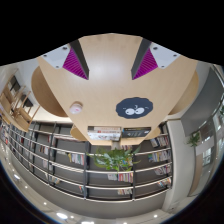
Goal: Arrange mouse
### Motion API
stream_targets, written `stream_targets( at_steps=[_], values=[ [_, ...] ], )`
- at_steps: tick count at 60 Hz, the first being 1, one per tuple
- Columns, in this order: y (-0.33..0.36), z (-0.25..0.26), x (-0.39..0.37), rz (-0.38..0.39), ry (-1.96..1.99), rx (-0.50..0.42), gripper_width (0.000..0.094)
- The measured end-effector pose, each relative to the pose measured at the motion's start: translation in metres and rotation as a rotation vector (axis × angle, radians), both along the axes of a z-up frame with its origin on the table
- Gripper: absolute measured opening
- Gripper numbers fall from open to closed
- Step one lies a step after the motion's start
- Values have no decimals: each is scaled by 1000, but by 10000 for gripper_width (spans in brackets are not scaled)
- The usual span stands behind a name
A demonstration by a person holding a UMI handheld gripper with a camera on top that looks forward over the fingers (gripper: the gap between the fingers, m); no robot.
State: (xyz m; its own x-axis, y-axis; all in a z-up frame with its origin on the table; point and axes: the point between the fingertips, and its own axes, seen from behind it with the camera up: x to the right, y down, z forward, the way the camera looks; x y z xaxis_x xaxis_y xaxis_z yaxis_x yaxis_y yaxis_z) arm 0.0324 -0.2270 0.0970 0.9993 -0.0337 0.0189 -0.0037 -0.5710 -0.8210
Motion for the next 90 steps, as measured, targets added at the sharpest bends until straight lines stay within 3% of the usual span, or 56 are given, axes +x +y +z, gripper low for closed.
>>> stream_targets(
  at_steps=[19, 47, 52, 65, 83, 90],
  values=[
    [68, -62, 133, -134, -5, -117, 854],
    [247, -101, 191, -73, -14, -168, 856],
    [268, -101, 187, -39, -13, -168, 804],
    [296, -103, 180, 6, -15, -153, 491],
    [298, -100, 177, -28, -14, -223, 342],
    [313, -32, 165, -44, -36, -125, 342]
  ],
)
